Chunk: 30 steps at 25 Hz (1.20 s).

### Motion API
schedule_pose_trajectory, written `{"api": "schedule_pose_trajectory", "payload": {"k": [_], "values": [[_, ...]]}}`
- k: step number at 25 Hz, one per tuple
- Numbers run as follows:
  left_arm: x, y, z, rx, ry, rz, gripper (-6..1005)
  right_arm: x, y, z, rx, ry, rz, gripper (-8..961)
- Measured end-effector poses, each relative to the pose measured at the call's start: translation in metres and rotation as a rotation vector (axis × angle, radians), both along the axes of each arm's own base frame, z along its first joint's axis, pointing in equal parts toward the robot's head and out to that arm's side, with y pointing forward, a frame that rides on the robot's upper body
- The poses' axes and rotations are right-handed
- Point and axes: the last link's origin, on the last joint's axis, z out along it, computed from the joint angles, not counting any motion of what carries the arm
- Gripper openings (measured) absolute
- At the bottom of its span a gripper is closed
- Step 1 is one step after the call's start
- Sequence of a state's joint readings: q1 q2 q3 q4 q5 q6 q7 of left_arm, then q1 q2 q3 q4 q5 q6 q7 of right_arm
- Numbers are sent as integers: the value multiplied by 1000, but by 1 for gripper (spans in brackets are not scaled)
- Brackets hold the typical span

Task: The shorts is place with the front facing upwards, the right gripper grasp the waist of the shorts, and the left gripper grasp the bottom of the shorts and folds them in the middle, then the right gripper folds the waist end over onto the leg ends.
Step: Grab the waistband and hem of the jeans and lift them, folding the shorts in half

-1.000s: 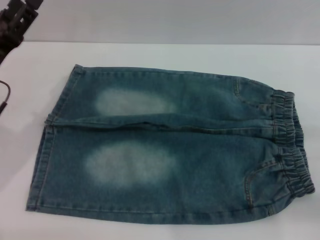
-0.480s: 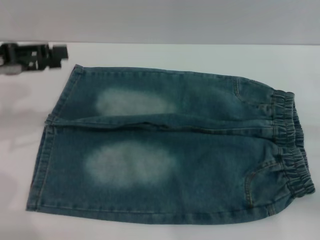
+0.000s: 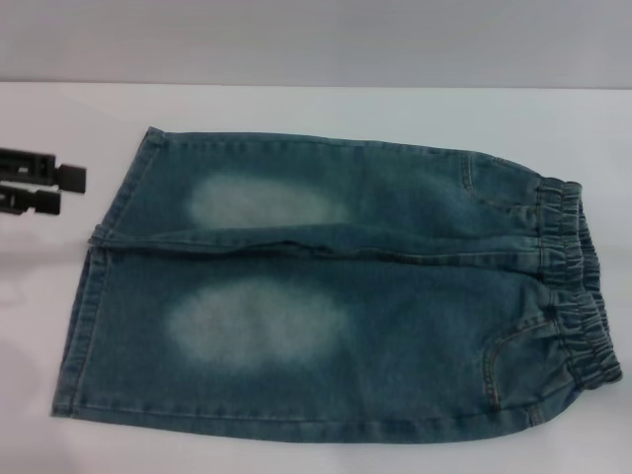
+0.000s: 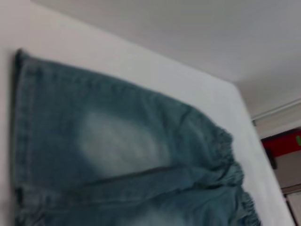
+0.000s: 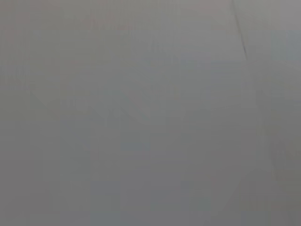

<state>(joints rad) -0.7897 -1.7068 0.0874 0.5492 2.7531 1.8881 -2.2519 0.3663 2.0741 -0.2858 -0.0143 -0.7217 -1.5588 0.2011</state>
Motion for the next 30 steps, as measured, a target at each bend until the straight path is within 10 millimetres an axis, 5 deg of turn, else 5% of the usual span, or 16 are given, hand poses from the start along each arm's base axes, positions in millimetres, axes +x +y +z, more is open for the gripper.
{"api": "schedule_pose_trajectory", "payload": {"k": [11, 16, 30], "values": [[-14, -22, -15, -171, 118, 83, 670, 7, 10, 10, 5, 1, -48, 587], [-25, -33, -25, -170, 149, 145, 597, 5, 15, 12, 5, -6, -44, 586], [-47, -53, -43, -206, 190, 232, 600, 0, 26, 13, -6, -6, -34, 586]]}}
